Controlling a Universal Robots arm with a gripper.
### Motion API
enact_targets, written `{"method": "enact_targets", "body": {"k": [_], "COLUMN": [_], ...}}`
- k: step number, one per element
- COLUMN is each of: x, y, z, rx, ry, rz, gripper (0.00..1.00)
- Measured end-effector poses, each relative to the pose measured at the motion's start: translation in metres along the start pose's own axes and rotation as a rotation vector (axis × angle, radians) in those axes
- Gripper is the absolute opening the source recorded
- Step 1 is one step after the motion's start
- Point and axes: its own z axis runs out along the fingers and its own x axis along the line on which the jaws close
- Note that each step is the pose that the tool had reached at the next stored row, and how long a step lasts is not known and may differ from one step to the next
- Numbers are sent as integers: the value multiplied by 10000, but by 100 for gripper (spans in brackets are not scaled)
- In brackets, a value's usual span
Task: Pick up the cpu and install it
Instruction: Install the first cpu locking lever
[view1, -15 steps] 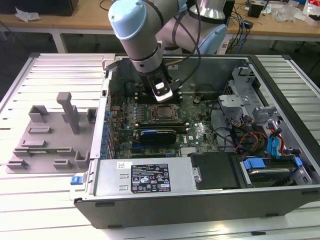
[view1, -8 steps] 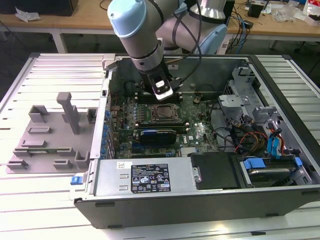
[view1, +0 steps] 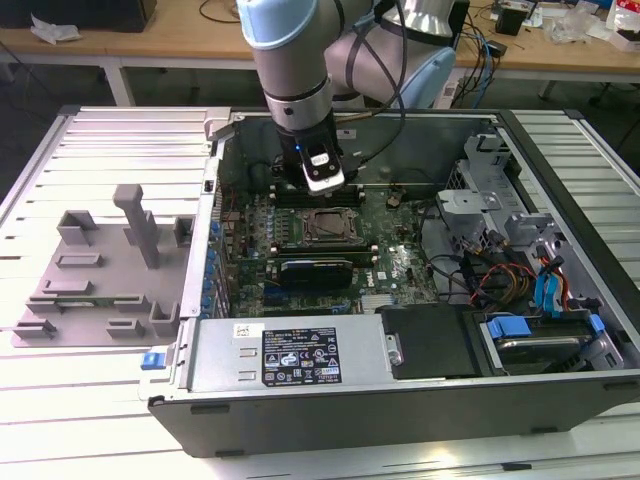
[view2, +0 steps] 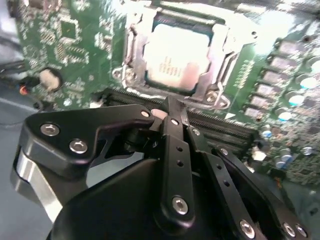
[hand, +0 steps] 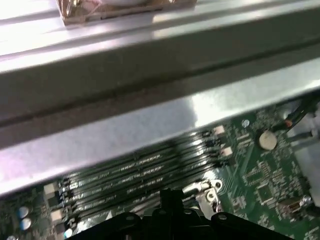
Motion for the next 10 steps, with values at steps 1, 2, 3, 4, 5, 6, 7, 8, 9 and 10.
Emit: {"method": "enact_targets", "body": {"k": [1, 2, 3, 4, 5, 6, 7, 8, 9, 10], "x": [-7, -7, -7, -7, -16, -29, -46, -57, -70, -77], "y": [2, 2, 2, 2, 5, 10, 14, 18, 21, 23], "z": [1, 2, 2, 1, 3, 7, 10, 12, 15, 17], "rx": [64, 65, 67, 67, 76, 105, 166, 207, 274, 375], "ry": [50, 53, 54, 56, 69, 127, 237, 311, 424, 574], "rz": [-3, -2, -1, -1, -6, -20, -71, -115, -197, -315], "gripper": [11, 11, 11, 11, 11, 11, 11, 11, 11, 11]}}
